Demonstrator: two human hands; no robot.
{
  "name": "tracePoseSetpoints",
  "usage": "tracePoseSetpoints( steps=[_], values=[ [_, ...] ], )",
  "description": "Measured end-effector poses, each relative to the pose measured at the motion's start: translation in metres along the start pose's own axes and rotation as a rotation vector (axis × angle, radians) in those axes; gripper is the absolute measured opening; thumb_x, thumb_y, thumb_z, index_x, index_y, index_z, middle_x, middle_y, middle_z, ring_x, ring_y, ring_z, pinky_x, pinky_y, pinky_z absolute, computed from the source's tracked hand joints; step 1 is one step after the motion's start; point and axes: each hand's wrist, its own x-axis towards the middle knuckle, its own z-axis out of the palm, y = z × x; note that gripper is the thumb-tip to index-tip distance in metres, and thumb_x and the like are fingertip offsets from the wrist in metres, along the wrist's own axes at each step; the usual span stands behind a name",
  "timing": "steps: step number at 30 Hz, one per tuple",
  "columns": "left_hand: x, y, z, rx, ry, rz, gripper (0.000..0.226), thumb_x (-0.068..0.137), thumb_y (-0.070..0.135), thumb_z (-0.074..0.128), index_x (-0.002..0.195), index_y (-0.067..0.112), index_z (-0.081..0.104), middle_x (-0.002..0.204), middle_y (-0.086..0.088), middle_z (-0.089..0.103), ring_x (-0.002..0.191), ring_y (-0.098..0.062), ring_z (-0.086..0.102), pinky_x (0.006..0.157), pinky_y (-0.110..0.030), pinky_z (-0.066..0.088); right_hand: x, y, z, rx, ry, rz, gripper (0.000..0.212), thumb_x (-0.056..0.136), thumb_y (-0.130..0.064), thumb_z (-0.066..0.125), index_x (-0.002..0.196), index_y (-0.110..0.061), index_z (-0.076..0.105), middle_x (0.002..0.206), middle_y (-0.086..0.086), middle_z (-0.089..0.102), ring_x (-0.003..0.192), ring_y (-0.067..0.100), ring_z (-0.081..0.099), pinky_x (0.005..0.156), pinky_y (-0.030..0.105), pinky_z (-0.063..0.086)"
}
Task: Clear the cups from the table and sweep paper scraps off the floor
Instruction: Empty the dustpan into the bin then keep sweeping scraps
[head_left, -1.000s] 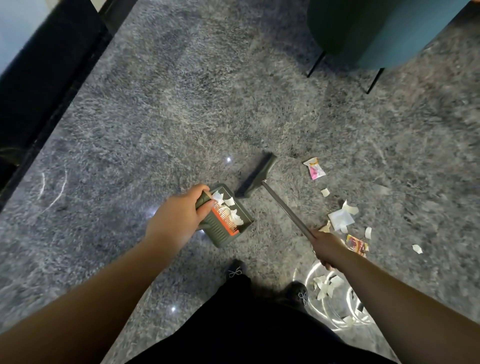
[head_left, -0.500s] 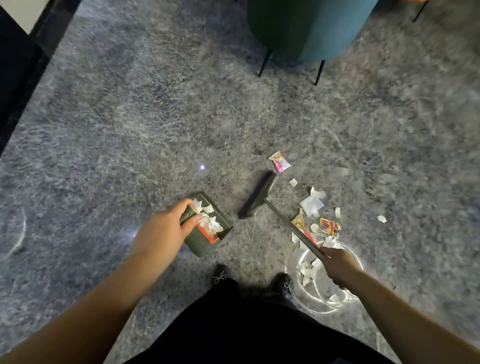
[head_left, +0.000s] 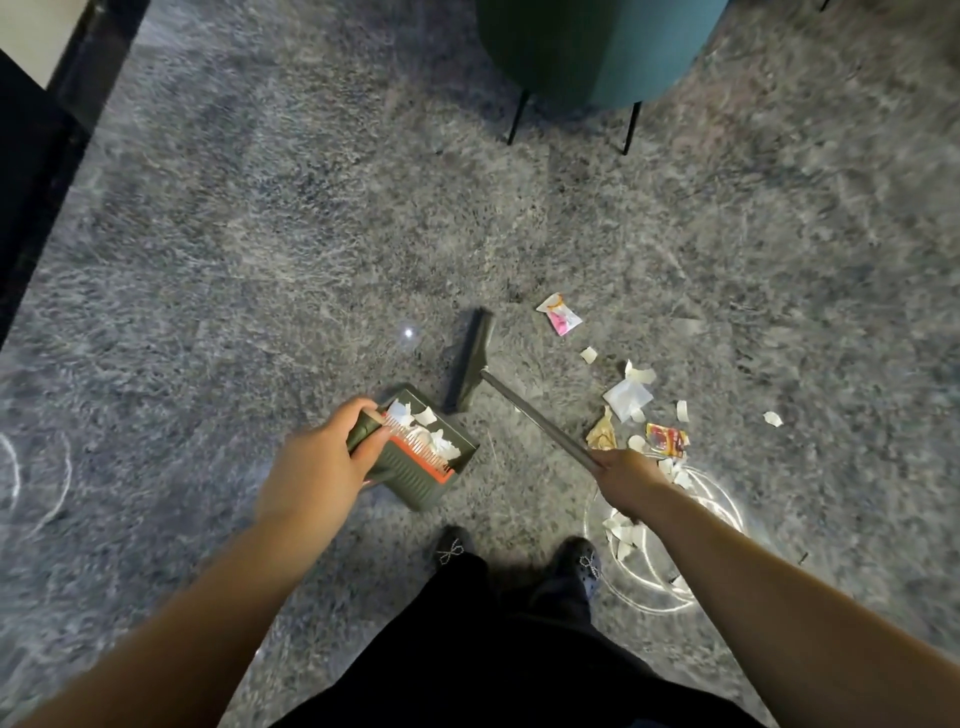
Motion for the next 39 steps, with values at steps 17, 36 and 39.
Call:
tracePoseSetpoints(
  steps=[17, 36, 39],
  values=[
    [0.025, 0.029, 0.022, 0.053, -0.096, 0.014, 0.028, 0.090, 0.055, 0.050, 0.112, 0.038, 0.055, 0.061, 0.010, 0.054, 0.054, -0.016, 0.053, 0.049, -0.028, 0.041, -0.062, 0.117, 0.009, 0.254, 0.142, 0.158, 0.045, 0.083, -0.014, 0.058, 0.121, -0.038, 0.064, 0.075, -0.010, 0.066, 0.049, 0.007, 0.054, 0.040, 0.013, 0.036],
    [0.128, 0.125, 0.055, 0.134, -0.046, -0.038, 0.034, 0.093, 0.052, 0.052, 0.120, 0.032, 0.058, 0.073, -0.006, 0.066, 0.062, -0.024, 0.057, 0.057, -0.032, 0.048, 0.099, 0.025, -0.153, 0.491, 0.105, 0.045, 0.040, 0.091, -0.013, 0.049, 0.127, -0.026, 0.061, 0.056, 0.003, 0.050, 0.040, 0.018, 0.041, 0.036, 0.020, 0.033],
    [0.141, 0.131, 0.059, 0.138, -0.021, -0.056, 0.038, 0.092, 0.050, 0.055, 0.123, 0.029, 0.058, 0.067, -0.005, 0.060, 0.060, -0.026, 0.056, 0.055, -0.030, 0.045, 0.130, 0.012, -0.176, 0.409, 0.050, 0.028, 0.036, 0.093, -0.012, 0.047, 0.125, -0.018, 0.061, 0.056, 0.006, 0.052, 0.041, 0.020, 0.044, 0.039, 0.023, 0.036]
  ],
)
